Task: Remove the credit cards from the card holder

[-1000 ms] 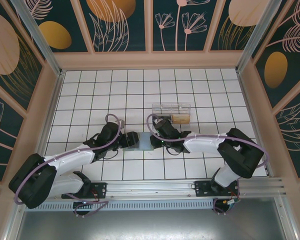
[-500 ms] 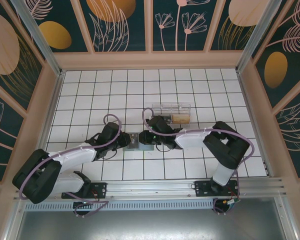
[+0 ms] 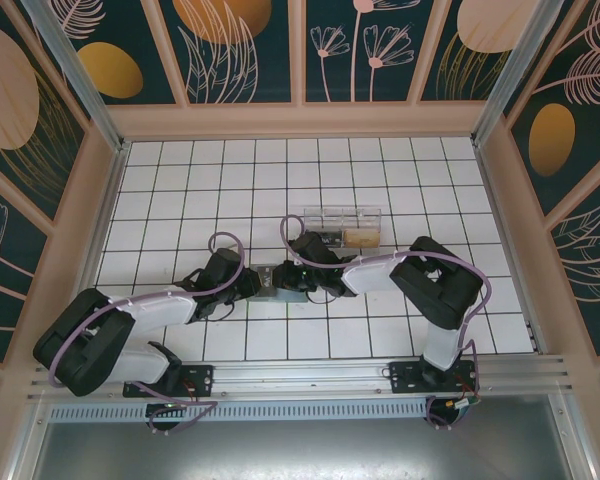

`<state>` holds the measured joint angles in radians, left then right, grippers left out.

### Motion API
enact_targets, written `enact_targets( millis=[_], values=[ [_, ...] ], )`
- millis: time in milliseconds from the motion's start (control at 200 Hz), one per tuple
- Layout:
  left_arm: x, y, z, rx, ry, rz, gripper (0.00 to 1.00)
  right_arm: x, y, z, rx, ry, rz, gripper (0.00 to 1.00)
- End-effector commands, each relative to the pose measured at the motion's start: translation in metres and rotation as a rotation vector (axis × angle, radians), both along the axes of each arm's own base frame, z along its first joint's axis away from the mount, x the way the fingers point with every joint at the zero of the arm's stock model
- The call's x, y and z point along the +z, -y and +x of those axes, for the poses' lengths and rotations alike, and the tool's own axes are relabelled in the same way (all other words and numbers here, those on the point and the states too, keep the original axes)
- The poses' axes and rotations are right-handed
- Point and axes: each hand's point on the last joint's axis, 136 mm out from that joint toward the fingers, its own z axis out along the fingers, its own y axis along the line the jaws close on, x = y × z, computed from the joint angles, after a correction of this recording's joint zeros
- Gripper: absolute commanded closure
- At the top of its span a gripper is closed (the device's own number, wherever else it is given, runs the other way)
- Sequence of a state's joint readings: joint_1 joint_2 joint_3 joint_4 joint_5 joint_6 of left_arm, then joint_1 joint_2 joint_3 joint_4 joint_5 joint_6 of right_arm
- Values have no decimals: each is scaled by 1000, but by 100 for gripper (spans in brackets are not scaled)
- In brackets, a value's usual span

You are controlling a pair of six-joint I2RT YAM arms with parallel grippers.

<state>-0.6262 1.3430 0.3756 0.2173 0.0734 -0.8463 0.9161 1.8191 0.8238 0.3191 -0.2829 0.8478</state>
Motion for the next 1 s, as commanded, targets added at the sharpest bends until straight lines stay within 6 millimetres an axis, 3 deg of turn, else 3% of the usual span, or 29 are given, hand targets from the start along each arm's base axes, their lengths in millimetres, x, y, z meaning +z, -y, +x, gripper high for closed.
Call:
enact_targets(
  millis=[0,180,320,515,996],
  values=[
    [-15,-3,-12,-7,-57,2,83,-3,-5,-1,2,-30,21,78],
    [-15,-1,-13,-17,-61,-10,86,0,-7,-1,5,-39,49,84],
    [-14,-2,-13,-12,-61,-9,86,-2,-1,1,-18,-58,72,100],
    [-15,-7,-14,5,-62,8,87,-1,10,2,-47,-70,92,100],
    [-17,-9,-13,13,-68,27,88,10,67,-2,-128,-40,107,100]
  ],
)
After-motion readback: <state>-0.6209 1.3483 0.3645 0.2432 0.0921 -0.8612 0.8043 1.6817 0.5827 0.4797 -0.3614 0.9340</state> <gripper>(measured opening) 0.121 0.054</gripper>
